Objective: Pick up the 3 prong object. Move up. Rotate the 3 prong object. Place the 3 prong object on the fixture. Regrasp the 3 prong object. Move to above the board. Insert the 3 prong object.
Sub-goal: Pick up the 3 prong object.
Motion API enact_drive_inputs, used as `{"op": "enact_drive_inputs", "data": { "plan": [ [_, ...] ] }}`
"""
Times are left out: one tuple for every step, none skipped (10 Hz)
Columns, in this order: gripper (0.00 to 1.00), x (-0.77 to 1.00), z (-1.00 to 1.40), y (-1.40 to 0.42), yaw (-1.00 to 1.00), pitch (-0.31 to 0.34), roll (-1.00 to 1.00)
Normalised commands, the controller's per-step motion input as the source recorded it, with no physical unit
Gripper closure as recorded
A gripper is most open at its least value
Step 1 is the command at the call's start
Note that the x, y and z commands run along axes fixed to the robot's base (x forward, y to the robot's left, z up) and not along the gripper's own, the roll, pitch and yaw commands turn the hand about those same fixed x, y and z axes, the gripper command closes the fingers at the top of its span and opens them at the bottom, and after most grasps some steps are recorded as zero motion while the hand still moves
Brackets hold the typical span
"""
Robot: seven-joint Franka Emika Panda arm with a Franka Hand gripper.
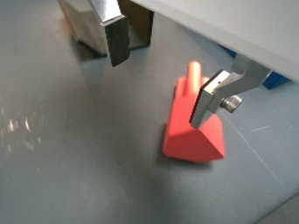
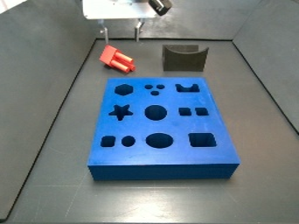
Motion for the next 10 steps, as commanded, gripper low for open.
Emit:
{"op": "enact_drive_inputs", "data": {
  "plan": [
    [0.00,-0.32,-0.36,-0.02,0.67,-0.069,-0.18],
    [0.00,-0.34,-0.37,-0.03,0.69,-0.054,-0.15],
    [0.00,-0.34,-0.37,-0.06,0.72,-0.054,-0.15],
    [0.00,-0.31,-0.35,-0.09,0.72,-0.040,-0.14],
    [0.00,-0.31,-0.35,-0.12,0.71,-0.057,-0.12],
    [0.00,-0.29,-0.34,-0.18,0.66,-0.066,-0.09],
    [0.00,-0.21,-0.29,-0.18,0.63,-0.026,-0.15],
    [0.00,-0.15,-0.22,-0.19,0.54,-0.031,-0.15],
    [0.00,-0.01,-0.14,-0.06,0.44,-0.011,-0.23],
    [0.00,0.00,-0.13,-0.05,0.51,-0.037,-0.17]
  ]
}}
